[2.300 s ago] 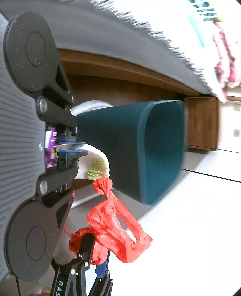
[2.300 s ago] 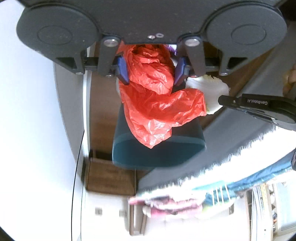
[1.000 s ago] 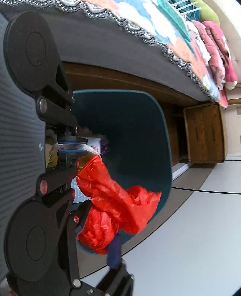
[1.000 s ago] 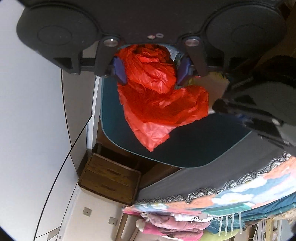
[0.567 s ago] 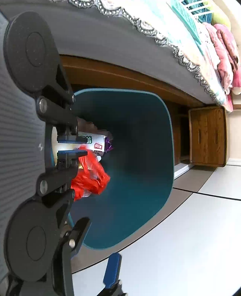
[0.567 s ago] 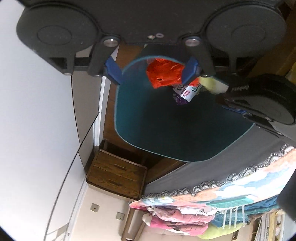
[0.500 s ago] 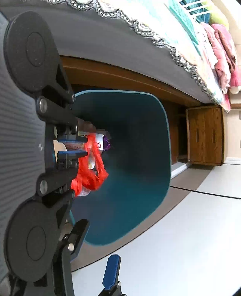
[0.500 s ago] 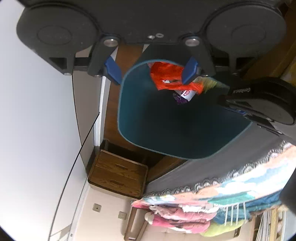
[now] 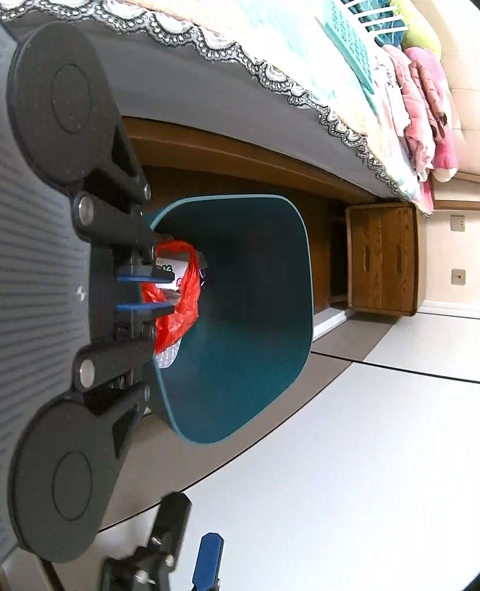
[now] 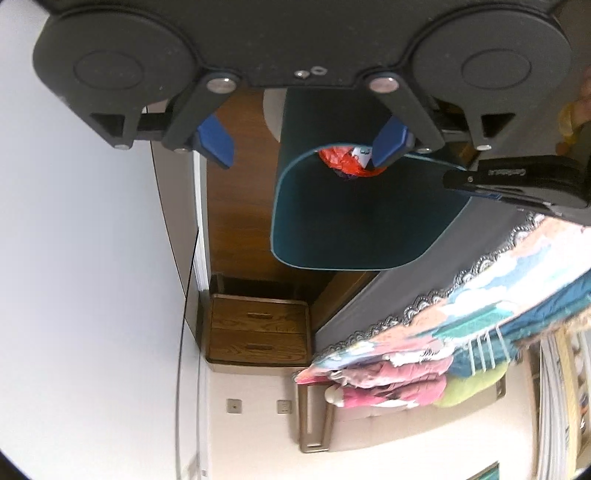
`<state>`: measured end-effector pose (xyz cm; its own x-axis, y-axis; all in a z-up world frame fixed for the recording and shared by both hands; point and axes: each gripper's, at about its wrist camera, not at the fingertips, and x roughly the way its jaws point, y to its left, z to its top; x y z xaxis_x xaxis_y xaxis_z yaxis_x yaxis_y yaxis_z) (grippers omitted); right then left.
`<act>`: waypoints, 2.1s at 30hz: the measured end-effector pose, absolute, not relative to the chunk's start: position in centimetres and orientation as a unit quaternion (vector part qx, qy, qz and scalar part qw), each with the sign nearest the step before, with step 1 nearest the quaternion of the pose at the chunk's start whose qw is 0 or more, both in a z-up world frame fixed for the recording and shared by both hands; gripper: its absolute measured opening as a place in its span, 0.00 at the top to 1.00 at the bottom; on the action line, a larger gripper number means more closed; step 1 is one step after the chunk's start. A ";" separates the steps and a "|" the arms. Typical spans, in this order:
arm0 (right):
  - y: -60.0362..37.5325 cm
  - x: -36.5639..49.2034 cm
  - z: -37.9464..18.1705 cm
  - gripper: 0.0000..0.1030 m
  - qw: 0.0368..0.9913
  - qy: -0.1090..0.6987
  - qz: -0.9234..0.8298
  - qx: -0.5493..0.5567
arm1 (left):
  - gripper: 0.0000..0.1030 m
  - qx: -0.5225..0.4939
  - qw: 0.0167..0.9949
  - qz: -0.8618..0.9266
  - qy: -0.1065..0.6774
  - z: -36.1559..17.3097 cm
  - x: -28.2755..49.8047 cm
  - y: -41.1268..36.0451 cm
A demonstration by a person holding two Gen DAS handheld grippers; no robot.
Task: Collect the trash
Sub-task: 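Move both open tools back down toward the purple bag and orange net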
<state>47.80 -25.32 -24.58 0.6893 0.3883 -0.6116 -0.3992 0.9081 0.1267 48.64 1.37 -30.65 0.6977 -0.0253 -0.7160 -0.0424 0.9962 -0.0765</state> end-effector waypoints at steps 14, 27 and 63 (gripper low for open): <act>-28.9 43.6 -28.0 0.15 0.921 0.341 0.182 0.043 | 0.41 -0.042 0.928 -0.026 0.368 -31.4 43.4 1.2; -28.4 43.0 -40.2 0.03 0.878 0.450 0.165 0.013 | 0.22 -0.030 0.907 -0.038 0.419 -40.9 42.0 0.4; -25.7 43.1 -67.1 0.04 0.751 0.603 0.158 -0.217 | 0.18 0.040 0.768 -0.079 0.634 -73.4 45.2 -6.5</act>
<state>43.14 -25.66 -67.06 0.2231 -0.0240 -0.9745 -0.4991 0.8559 -0.1353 45.17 -6.55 -73.43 0.1836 -0.0705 -0.9805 0.1710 0.9845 -0.0388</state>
